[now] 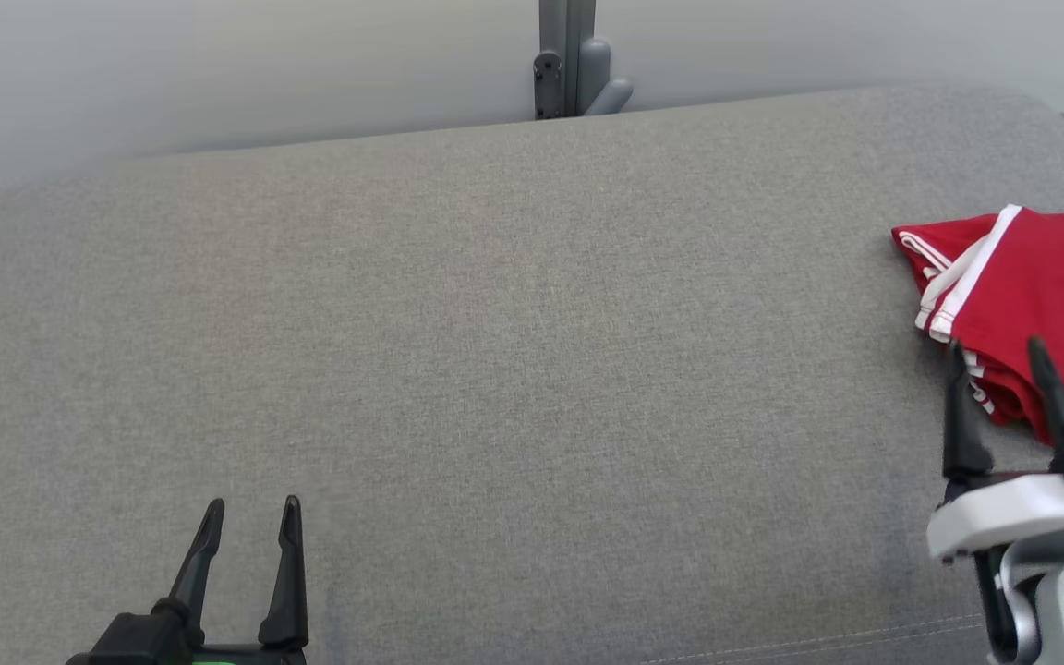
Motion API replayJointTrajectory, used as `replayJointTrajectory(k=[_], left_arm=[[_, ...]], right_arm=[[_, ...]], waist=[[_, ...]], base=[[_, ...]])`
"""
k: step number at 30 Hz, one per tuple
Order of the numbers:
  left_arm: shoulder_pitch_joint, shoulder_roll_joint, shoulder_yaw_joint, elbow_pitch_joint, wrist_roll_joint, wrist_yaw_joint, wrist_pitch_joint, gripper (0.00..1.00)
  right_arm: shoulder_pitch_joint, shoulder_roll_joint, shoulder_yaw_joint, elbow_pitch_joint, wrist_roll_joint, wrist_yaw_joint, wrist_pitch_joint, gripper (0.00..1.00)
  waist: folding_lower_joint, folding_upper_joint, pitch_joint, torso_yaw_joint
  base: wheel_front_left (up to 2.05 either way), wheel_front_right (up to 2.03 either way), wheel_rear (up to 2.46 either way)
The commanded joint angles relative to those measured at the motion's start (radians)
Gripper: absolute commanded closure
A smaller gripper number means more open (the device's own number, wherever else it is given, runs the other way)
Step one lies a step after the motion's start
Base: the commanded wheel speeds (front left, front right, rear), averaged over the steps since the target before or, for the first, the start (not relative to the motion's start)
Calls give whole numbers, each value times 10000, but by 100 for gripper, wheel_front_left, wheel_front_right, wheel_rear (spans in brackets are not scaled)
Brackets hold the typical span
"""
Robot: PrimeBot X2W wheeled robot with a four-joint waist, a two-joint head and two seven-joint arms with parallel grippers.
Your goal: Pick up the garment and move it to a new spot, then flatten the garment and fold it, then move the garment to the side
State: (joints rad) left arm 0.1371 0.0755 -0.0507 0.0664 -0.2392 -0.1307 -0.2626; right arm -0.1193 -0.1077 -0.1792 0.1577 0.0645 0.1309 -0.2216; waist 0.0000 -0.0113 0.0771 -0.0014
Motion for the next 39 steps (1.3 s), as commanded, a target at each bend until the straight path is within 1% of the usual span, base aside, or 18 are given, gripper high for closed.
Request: replayJointTrajectory(k=[1, 5, 7, 9, 11, 13, 17, 33, 34, 39], left_arm=[[199, 70, 28, 40, 43, -1, -24, 0], [317, 49, 107, 114, 69, -1, -26, 0], [346, 33, 106, 110, 62, -1, -26, 0], [288, 43, 5, 79, 89, -1, -24, 0], [207, 100, -83, 94, 94, -1, -24, 0], [107, 131, -170, 134, 68, -1, -24, 0], [42, 165, -220, 232, 22, -1, -24, 0], [-3, 92, -153, 574, 10, -1, -24, 0], [115, 79, -205, 571, 27, 0, 2, 0], [79, 68, -195, 563, 42, 0, 0, 0]], right_arm=[[243, 32, 77, 93, -133, -5, -147, 0], [858, 339, 554, 375, -806, -5, -417, 0], [993, 436, 560, 214, -1058, -7, -449, 0], [1226, 532, 805, 17, -1390, -5, -436, 0], [1406, 537, 828, -62, -1488, -11, -437, 0], [1486, 546, 927, -163, -1356, -11, -439, 0], [1649, 559, 780, -147, -911, -10, -441, 0], [1699, 563, 774, -68, -984, -10, -443, 0], [1599, 579, 773, -73, -945, 8, -401, 0], [1575, 576, 768, -84, -946, 7, -403, 0]], waist=[[0, 113, -321, 131], [0, 113, -622, 155], [0, 113, -687, 167], [0, 113, -738, 202], [0, 113, -774, 230], [0, 113, -814, 259], [0, 113, -897, 275], [0, 113, -1047, 237], [0, 0, -1047, 236], [0, 5, -1029, 225]], base=[[0, 0, 0], [0, 0, 0], [0, 0, 0], [0, 0, 0], [0, 0, 0], [0, 0, 0], [0, 0, 0], [0, 0, 0], [0, 0, 0], [0, 0, 0]])
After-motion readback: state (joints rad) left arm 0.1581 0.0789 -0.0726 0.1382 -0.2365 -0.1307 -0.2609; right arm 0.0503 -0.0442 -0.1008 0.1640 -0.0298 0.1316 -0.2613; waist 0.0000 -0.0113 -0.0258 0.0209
